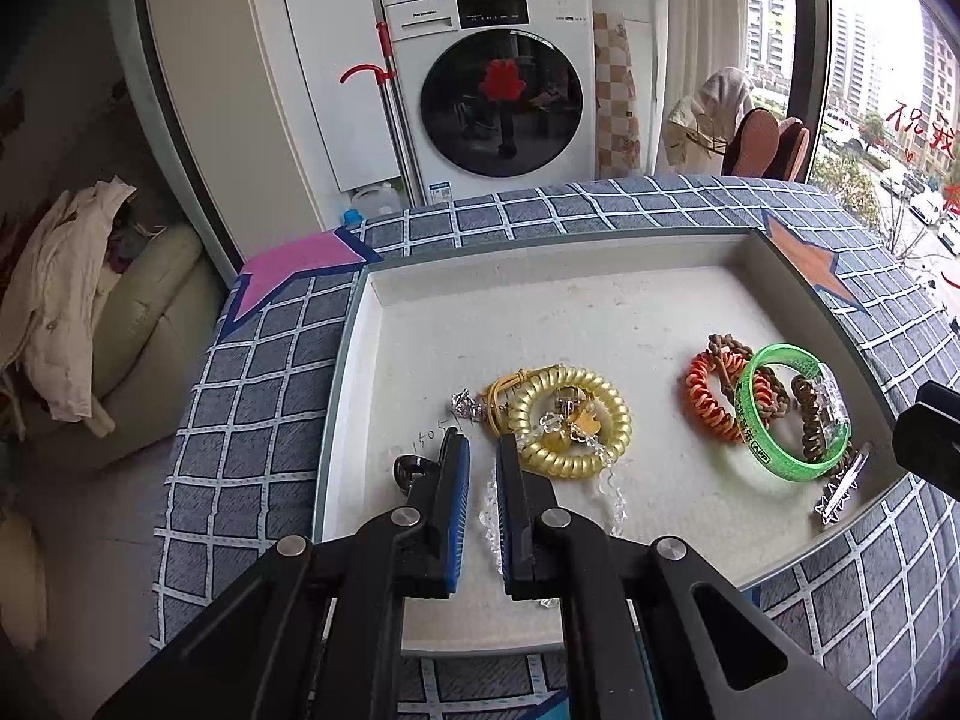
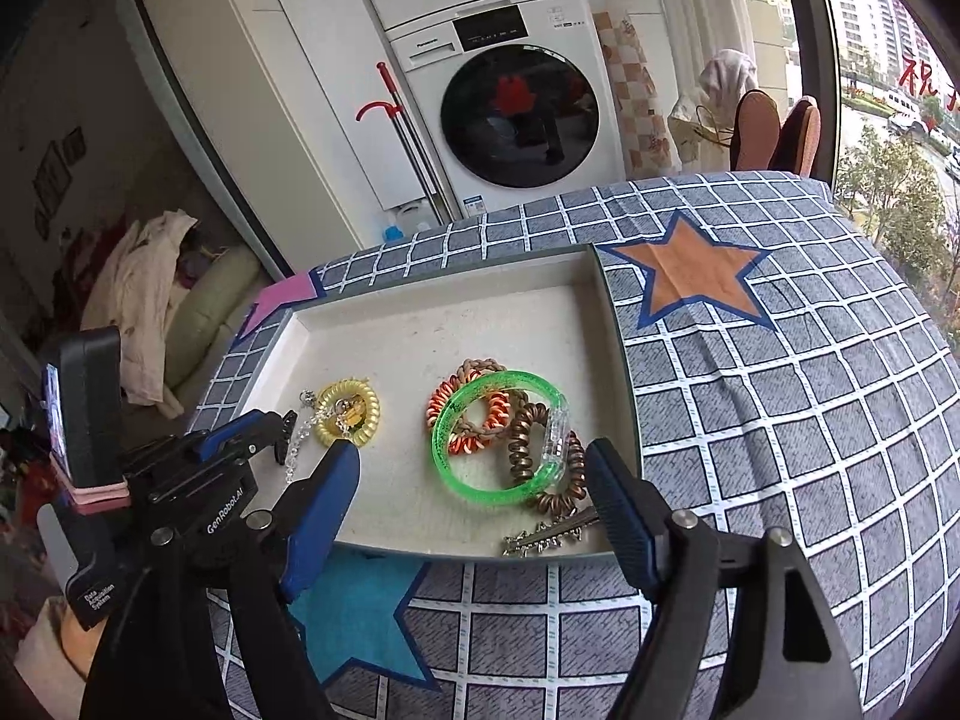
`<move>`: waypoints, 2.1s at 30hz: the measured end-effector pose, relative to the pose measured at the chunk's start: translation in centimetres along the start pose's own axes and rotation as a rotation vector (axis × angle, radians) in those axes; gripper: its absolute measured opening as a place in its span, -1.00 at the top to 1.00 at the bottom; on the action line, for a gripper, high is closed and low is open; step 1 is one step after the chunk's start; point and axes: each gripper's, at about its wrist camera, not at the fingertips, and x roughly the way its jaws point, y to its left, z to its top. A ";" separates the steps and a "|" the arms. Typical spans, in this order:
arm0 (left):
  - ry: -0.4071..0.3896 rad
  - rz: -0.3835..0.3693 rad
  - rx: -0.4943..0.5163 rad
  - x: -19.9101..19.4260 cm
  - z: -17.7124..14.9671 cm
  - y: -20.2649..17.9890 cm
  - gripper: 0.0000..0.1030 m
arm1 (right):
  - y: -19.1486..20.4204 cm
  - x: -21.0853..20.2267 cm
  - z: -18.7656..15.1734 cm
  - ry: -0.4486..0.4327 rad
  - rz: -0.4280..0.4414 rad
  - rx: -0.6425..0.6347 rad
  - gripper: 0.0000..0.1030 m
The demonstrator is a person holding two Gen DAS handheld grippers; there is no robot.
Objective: Organize jewelry
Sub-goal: 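Carry the bead chain and star clip into the tray and open both tools, then withdraw both tools from the tray back over the table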
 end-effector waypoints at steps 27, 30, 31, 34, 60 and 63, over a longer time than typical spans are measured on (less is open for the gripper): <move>-0.080 0.011 -0.047 -4.5 -2.1 1.1 -1.00 | 1.4 -3.5 -2.3 -0.099 -0.136 -0.071 -1.00; -0.092 0.013 -0.054 -5.5 -2.9 1.2 -1.00 | 1.9 -4.1 -3.0 -0.111 -0.147 -0.085 -1.00; -0.101 0.017 -0.053 -5.9 -3.2 1.2 -1.00 | 2.0 -4.2 -3.2 -0.109 -0.148 -0.091 -1.00; -0.119 0.029 -0.057 -7.1 -4.0 1.1 -1.00 | 2.4 -4.8 -3.8 -0.109 -0.158 -0.103 -1.00; -0.205 0.054 -0.113 -12.8 -9.6 0.9 -1.00 | 3.9 -8.6 -8.3 -0.208 -0.320 -0.152 -1.00; -0.209 0.056 -0.115 -13.0 -9.7 0.9 -1.00 | 3.9 -9.2 -8.3 -0.226 -0.312 -0.142 -1.00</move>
